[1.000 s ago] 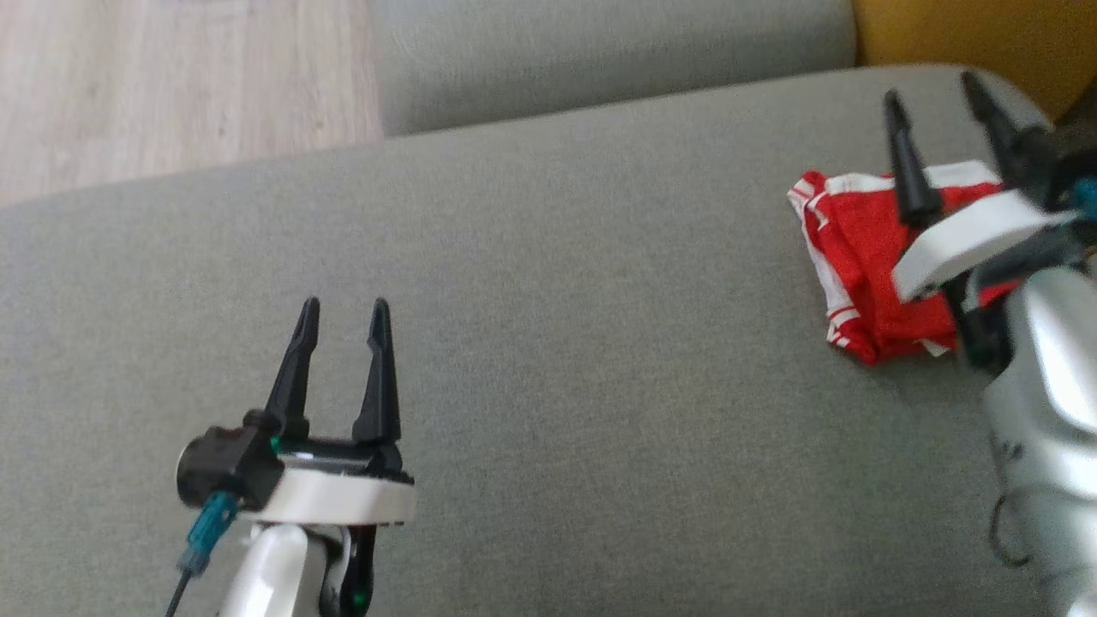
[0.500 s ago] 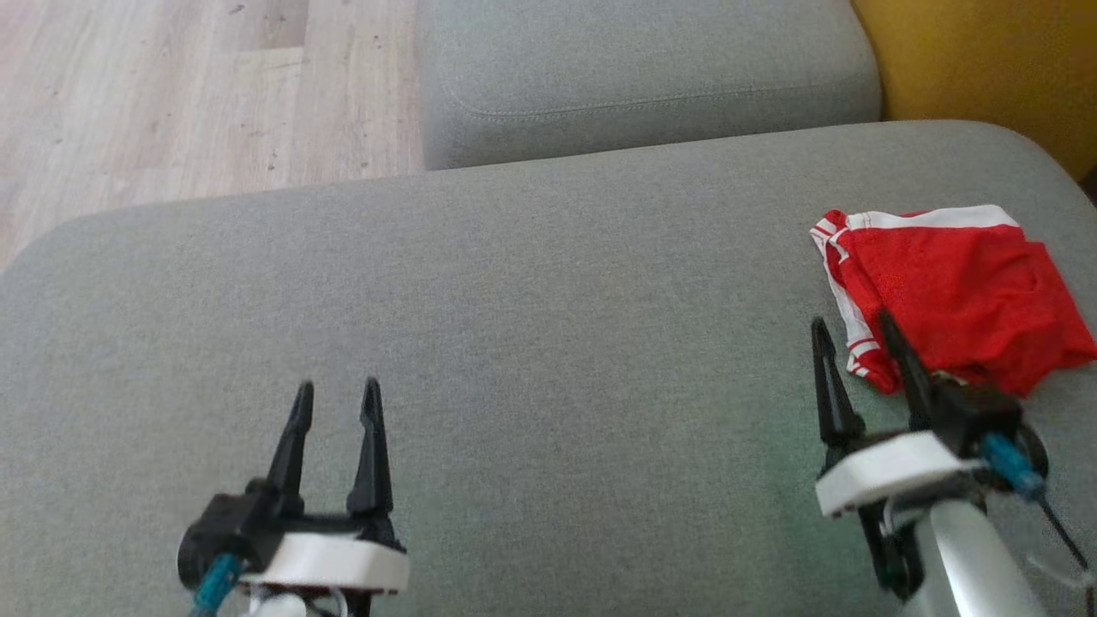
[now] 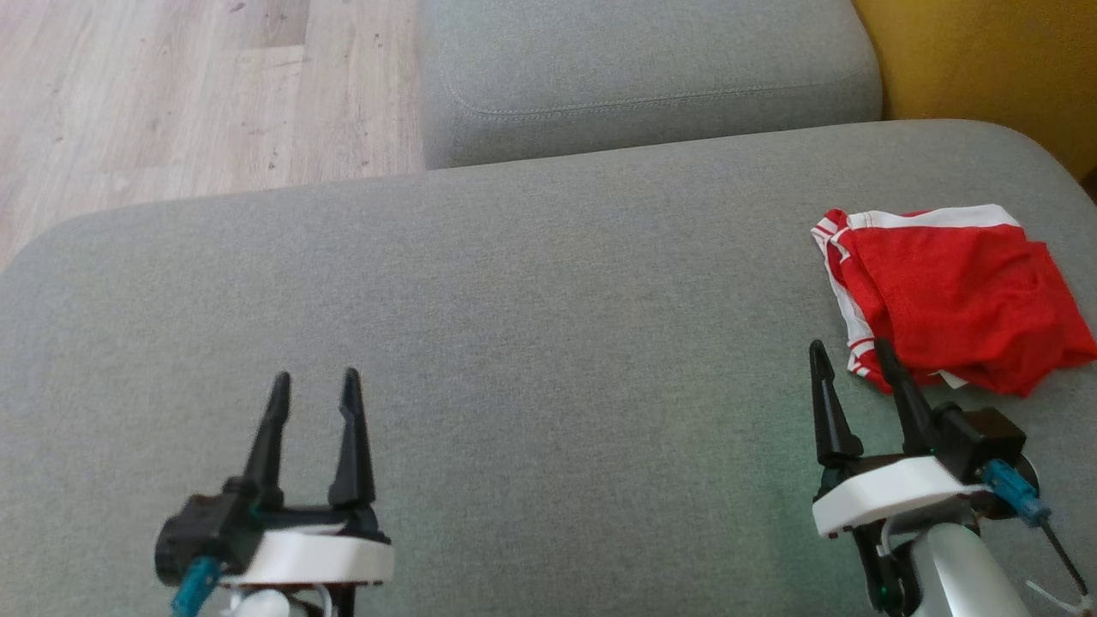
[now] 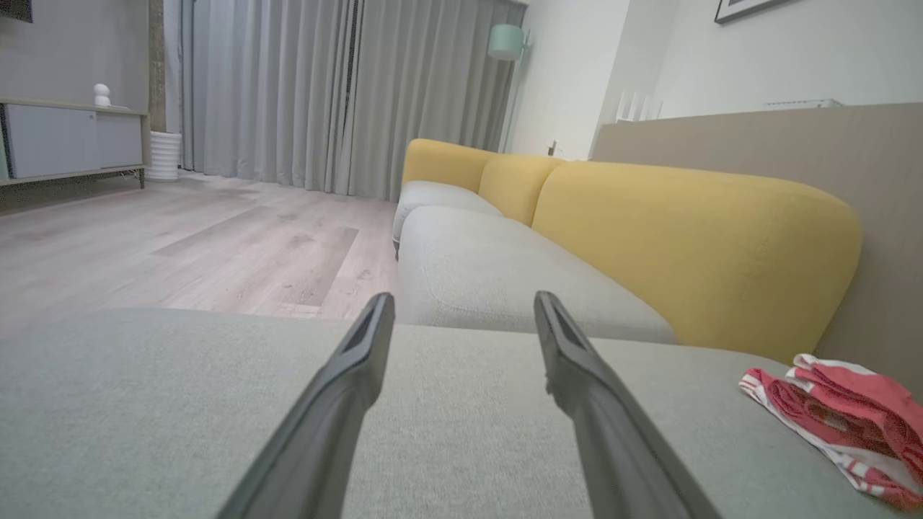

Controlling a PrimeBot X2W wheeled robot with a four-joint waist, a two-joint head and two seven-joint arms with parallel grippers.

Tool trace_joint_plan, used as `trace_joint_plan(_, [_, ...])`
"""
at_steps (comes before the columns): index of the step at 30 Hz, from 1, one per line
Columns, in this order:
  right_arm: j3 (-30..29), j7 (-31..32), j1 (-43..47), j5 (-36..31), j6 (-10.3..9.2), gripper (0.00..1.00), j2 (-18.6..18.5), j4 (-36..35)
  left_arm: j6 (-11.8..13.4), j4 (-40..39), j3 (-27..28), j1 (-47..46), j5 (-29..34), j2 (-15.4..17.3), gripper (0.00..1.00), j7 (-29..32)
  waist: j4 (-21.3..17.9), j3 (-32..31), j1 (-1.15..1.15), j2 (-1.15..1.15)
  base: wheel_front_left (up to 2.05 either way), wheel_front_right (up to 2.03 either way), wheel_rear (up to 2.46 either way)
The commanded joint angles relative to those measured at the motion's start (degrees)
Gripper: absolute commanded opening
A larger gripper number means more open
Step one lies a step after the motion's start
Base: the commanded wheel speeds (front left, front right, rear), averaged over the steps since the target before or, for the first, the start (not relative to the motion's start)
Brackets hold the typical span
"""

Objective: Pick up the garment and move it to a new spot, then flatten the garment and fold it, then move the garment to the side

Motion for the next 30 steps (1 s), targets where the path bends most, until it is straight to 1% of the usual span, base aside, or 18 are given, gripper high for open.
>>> trace_joint_plan(1, [1.51, -0.76, -1.98, 0.04, 0.37, 1.00, 0.14, -1.75, 0.45, -2.90, 2.72, -1.48, -0.03, 0.18, 1.00, -0.37, -0.05, -0.03, 0.00, 0.00, 0.00, 0.00, 0.00])
trace_joint_plan(4, [1.42, -0.77, -2.06, 0.73, 0.37, 1.00, 0.14, -2.16, 0.74, -3.41, 3.08, -0.97, -1.27, 0.18, 1.00, -0.37, -0.14, -0.08, 0.00, 0.00, 0.00, 0.00, 0.00])
trace_joint_plan(17, [1.76, -0.78, -2.07, 1.58, 0.37, 1.00, 0.15, -2.14, 0.33, -2.29, 3.38, -1.03, -3.14, 0.18, 1.00, -0.37, -0.53, 0.05, 0.00, 0.00, 0.00, 0.00, 0.00])
trace_joint_plan(18, [0.20, 0.00, -0.02, 1.29, 0.00, 0.00, 0.02, -0.30, 0.44, -0.55, 1.43, 1.00, -3.09, 0.00, 0.00, 0.00, -0.54, 0.05, 0.00, 0.00, 0.00, 0.00, 0.00])
trace_joint_plan(22, [0.17, 0.12, 1.01, 1.35, -0.03, 0.00, 0.06, 2.18, 0.44, 2.27, 1.33, 1.83, -3.17, -0.04, 0.00, 0.06, -0.55, 0.06, 0.00, 0.00, 0.00, 0.00, 0.00])
trace_joint_plan(30, [-0.54, 1.48, 0.90, 6.53, -0.01, 0.00, 0.06, 1.57, 0.09, 2.40, 2.24, 1.33, -7.85, -0.03, 0.00, 1.41, -0.39, 0.16, 0.00, 0.00, 0.00, 0.00, 0.00])
